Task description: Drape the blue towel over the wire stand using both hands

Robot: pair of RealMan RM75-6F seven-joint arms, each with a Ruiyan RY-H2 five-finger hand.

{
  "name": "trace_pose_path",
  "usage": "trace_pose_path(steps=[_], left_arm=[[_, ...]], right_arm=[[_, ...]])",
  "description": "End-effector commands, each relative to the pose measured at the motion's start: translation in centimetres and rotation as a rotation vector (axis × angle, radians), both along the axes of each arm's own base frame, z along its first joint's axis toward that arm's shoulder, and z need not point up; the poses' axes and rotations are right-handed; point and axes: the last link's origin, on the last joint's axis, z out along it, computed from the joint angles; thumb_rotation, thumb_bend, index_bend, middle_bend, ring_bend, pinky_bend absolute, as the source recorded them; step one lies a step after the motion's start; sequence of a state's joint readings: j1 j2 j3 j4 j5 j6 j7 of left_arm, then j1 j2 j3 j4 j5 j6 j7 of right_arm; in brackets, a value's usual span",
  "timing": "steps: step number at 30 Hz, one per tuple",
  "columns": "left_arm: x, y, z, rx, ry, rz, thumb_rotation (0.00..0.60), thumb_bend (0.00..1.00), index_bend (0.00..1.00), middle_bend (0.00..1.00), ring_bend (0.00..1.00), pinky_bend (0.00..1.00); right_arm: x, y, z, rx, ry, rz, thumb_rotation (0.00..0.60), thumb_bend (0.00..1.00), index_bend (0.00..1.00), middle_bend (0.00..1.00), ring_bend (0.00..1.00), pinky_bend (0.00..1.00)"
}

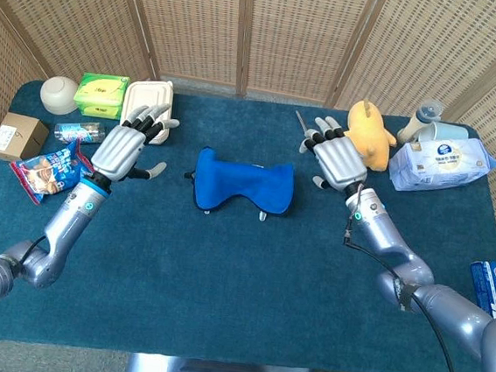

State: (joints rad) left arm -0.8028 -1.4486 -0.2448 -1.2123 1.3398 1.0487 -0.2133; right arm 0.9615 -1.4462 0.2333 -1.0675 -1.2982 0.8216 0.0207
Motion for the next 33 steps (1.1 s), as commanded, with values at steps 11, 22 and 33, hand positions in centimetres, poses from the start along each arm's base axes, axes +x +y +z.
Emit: trace_pose_path(steps=[11, 22, 33], left_arm=[[-2.7, -5.2, 4.8, 0.057, -0.102, 0.102, 0.600, 0.41, 0.25, 0.12, 0.00, 0.03], [-7.8, -13.5, 8.7, 0.117, -0.134, 0.280, 0.600, 0.41, 0.28, 0.15, 0.02, 0.04], [-11.7, -22.5, 11.2, 0.193, -0.047, 0.413, 0.600, 0.41, 0.31, 0.18, 0.06, 0.05]], right_arm=[[-3.2, 2.2, 4.9, -0.076, -0.136, -0.059, 0.600, 0.22, 0.35, 0.22, 0.02, 0.00], [-6.4, 6.9, 7.1, -0.106, -0.258, -0.095, 0.600, 0.31, 0.39, 0.26, 0.09, 0.00], [-9.8, 13.9, 8.7, -0.175, -0.282, -0.196, 0.600, 0.36, 0.39, 0.26, 0.10, 0.08]])
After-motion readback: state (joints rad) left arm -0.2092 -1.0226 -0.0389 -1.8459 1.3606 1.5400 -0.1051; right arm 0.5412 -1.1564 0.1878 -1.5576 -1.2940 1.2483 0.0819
